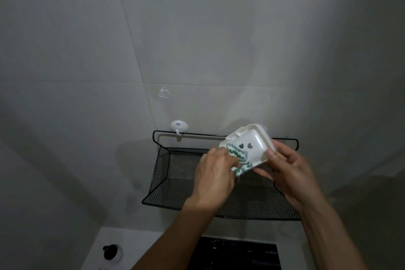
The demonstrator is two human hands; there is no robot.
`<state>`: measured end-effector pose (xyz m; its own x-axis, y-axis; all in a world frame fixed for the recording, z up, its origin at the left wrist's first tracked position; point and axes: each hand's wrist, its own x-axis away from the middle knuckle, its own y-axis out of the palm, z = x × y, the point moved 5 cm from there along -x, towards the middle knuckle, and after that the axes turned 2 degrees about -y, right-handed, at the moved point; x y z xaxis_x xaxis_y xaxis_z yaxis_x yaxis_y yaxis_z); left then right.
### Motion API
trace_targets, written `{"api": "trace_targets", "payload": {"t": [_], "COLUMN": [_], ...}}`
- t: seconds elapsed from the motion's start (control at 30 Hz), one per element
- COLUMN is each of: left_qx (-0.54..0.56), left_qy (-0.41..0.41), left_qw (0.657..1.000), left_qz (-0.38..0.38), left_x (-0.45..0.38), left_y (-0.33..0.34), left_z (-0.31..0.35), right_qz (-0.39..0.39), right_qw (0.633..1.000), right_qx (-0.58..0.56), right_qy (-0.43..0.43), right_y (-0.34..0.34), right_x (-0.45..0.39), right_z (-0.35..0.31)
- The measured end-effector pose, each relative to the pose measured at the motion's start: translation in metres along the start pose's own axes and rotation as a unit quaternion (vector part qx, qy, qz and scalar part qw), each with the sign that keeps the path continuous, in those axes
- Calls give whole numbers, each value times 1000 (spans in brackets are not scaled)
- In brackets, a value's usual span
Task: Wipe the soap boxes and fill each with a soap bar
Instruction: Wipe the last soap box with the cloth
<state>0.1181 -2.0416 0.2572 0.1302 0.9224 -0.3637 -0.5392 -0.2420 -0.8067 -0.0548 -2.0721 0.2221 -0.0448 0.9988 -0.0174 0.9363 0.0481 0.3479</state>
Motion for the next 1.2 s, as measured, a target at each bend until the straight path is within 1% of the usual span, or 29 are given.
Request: {"api": "trace_targets", "payload": {"t": [0.17, 0.37, 0.47, 0.57, 0.67, 0.8, 0.87, 0.9, 0.93, 1.0, 1.03, 1.1, 1.13, 1.2], "left_qx": [-38, -58, -44, -65, -110, -134, -117, -95, -67, 14, 57, 123, 138, 124], "left_qy": [-5, -32, -41, -70, -90, -64, -62, -66, -69, -69, -63, -48, -39, -17], "left_qw": [999, 997, 998, 995, 989, 977, 972, 973, 978, 991, 993, 990, 989, 992], "left_qz": [10, 39, 31, 30, -38, -154, -195, -197, -183, -115, -81, -48, -43, -36], "left_x": [3, -9, -8, -2, 2, 6, 6, 6, 5, 0, -2, -7, -8, -9], "left_y": [3, -3, -1, 4, 18, 38, 45, 45, 43, 31, 23, 10, 5, 1], "left_z": [-10, -25, -31, -46, -60, -69, -72, -72, -72, -66, -60, -45, -37, -26], "right_qz": [17, 10, 39, 65, 64, 60, 59, 58, 56, 49, 42, 24, 16, -1], "right_qw": [1000, 999, 999, 997, 997, 996, 995, 994, 994, 993, 992, 991, 989, 986], "right_qx": [16, 12, 6, 22, 46, 69, 83, 89, 96, 108, 114, 130, 140, 160], "right_qy": [6, 29, 34, 31, 18, 8, 5, 2, -1, -13, -19, -30, -37, -45], "right_y": [-5, -7, -13, -23, -27, -20, -15, -12, -10, -5, -2, 5, 8, 14], "right_x": [0, -2, -4, -4, -3, -2, -1, -1, 0, 0, 0, 0, -1, -3], "right_z": [3, 11, 10, 6, 0, -3, -4, -4, -4, -4, -3, 1, 3, 6]}}
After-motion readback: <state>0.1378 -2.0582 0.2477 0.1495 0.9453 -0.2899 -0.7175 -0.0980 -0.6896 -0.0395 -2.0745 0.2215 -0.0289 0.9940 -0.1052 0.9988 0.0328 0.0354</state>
